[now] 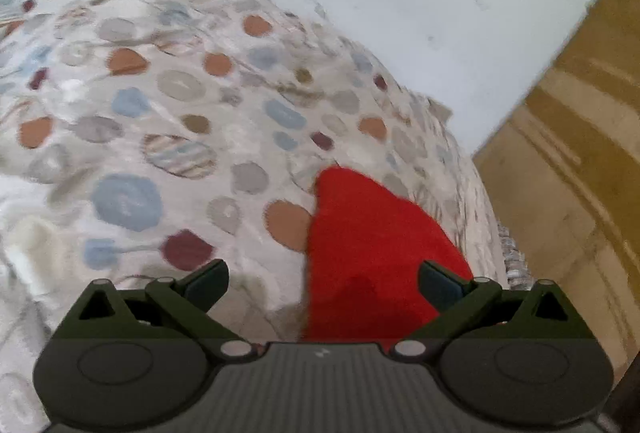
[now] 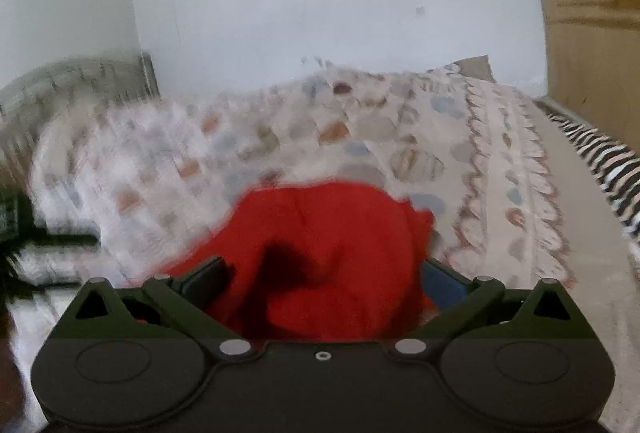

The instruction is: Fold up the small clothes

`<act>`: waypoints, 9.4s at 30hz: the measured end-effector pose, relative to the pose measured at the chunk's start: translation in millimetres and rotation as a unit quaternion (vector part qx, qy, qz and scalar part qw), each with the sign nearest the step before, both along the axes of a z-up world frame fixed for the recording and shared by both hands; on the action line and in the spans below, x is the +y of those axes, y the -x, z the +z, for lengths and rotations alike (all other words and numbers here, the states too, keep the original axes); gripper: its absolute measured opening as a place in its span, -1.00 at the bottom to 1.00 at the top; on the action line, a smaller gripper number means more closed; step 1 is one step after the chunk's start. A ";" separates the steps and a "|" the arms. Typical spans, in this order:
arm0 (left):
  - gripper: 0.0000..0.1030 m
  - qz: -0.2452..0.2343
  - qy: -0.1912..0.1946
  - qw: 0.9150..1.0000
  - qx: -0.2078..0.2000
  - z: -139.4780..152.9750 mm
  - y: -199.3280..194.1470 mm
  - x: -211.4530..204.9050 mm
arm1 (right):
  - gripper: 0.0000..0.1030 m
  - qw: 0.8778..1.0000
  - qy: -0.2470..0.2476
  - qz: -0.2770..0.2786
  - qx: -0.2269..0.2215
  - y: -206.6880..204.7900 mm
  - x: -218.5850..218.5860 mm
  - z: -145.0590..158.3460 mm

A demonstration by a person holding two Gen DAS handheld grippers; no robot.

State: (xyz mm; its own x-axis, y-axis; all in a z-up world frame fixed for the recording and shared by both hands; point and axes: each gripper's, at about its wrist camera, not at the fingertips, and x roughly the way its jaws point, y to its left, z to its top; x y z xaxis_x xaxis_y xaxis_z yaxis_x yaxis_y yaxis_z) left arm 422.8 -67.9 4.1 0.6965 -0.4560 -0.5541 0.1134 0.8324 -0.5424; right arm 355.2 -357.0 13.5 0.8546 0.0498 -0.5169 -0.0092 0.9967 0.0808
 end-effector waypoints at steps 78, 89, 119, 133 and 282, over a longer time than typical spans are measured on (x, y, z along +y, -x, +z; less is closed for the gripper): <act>1.00 -0.153 -0.093 0.984 -0.010 -48.6 26.2 -80.9 | 0.79 0.968 -0.247 -0.029 0.039 -100.5 -108.8 -65.3; 1.00 -0.154 -0.085 0.984 -0.010 -54.5 28.4 -82.7 | 0.63 0.975 -0.221 -0.014 0.018 -93.7 -105.4 -91.0; 1.00 -0.172 -0.020 0.985 0.025 -62.4 10.5 -69.6 | 0.63 0.973 -0.229 -0.014 0.016 -92.1 -106.9 -92.3; 1.00 -0.198 0.019 0.978 0.068 -74.1 -12.2 -71.0 | 0.30 0.971 -0.239 0.005 0.027 -97.0 -103.8 -93.0; 0.99 0.128 -0.222 0.950 -0.180 2.1 373.6 78.3 | 0.99 0.988 0.012 0.055 -0.147 323.7 118.0 20.4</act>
State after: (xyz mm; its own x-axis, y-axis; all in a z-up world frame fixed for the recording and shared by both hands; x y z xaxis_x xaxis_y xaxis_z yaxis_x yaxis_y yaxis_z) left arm 49.2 10.4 6.2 0.9337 -0.0229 -0.3574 -0.0119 0.9954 -0.0951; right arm 31.6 -239.0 33.8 0.9578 0.1419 -0.2498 -0.1376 0.9899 0.0347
